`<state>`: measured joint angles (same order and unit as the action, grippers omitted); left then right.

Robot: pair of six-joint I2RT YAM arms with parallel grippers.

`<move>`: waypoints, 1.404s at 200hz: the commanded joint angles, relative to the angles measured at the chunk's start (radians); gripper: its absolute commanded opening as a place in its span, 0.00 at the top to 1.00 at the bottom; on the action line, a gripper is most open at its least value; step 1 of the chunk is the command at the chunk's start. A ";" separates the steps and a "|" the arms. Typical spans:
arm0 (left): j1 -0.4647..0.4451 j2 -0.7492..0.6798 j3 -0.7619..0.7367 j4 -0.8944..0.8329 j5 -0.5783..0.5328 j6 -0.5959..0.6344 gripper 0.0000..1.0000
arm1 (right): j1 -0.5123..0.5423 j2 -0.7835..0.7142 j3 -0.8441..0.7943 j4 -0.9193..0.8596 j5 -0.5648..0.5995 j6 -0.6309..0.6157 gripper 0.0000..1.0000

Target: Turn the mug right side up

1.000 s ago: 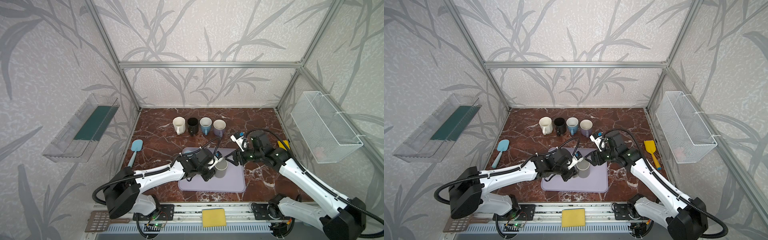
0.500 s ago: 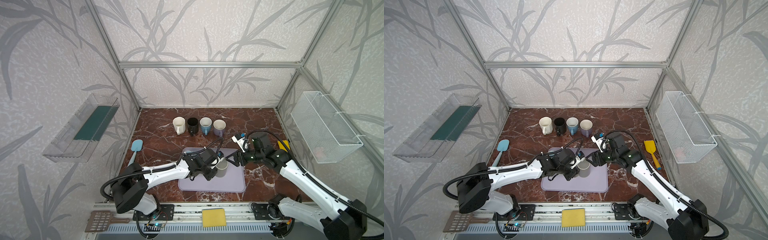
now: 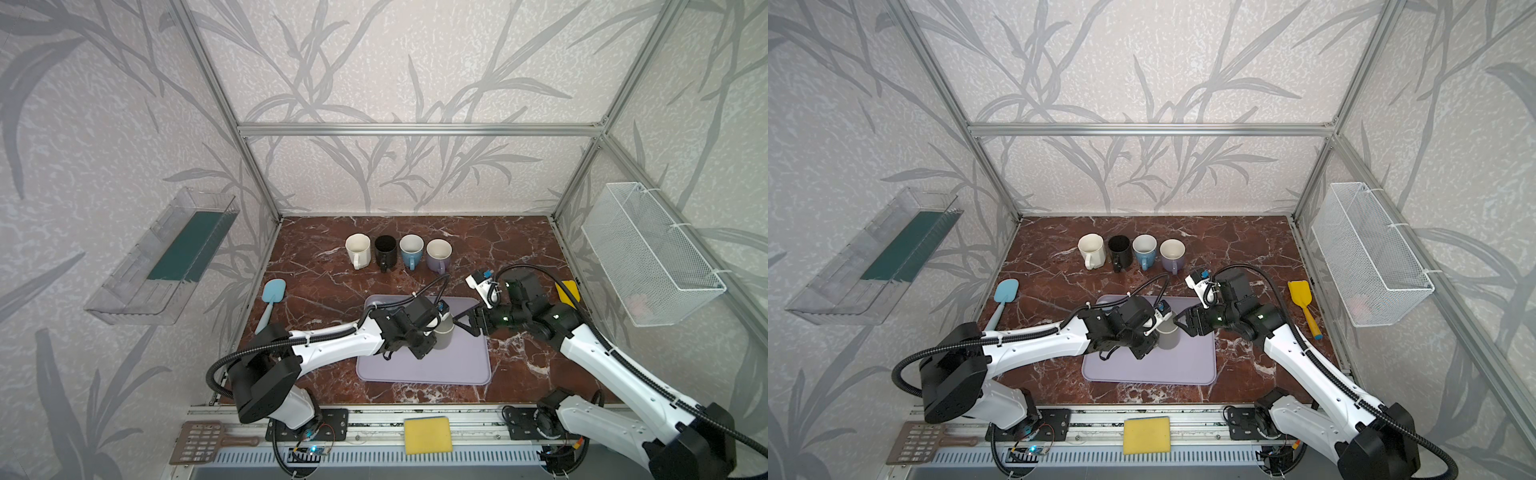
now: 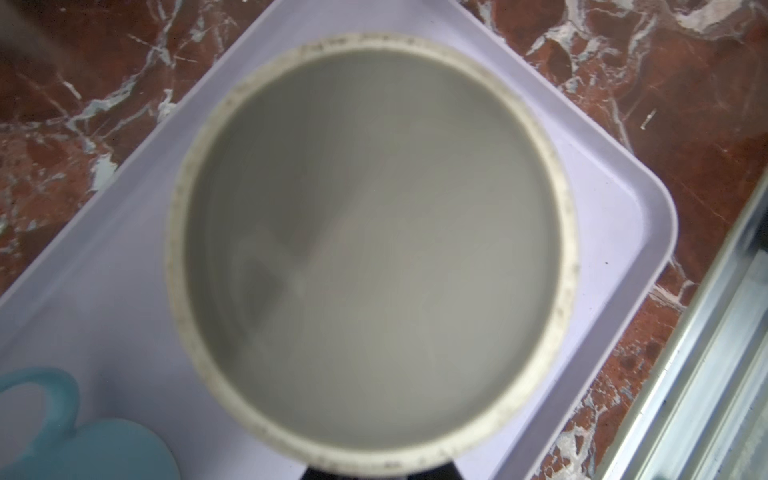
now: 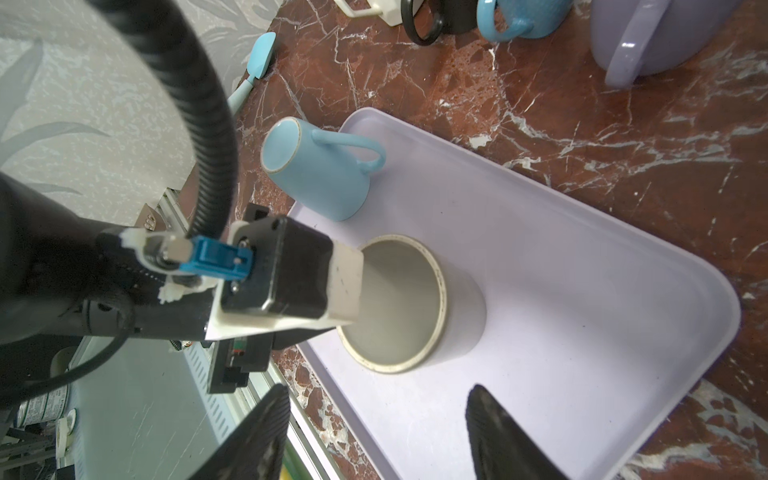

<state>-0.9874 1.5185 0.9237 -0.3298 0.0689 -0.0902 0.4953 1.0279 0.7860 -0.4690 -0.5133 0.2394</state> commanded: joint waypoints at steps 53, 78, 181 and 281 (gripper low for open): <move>-0.001 0.015 0.083 -0.018 -0.085 -0.056 0.99 | -0.014 -0.029 -0.047 0.143 0.015 0.097 0.33; 0.000 0.035 0.135 -0.031 -0.097 -0.084 1.00 | -0.016 -0.041 -0.061 0.197 0.018 0.135 0.33; 0.020 -0.052 0.266 -0.075 -0.169 -0.225 1.00 | -0.055 -0.117 -0.168 0.359 -0.028 0.248 0.32; 0.145 -0.192 0.190 0.069 -0.010 -0.327 1.00 | -0.051 -0.103 -0.355 0.702 -0.156 0.497 0.32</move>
<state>-0.8722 1.4197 1.1236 -0.4202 -0.0029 -0.3656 0.4446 0.8921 0.4610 0.0715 -0.6067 0.6514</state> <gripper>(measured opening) 0.155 0.676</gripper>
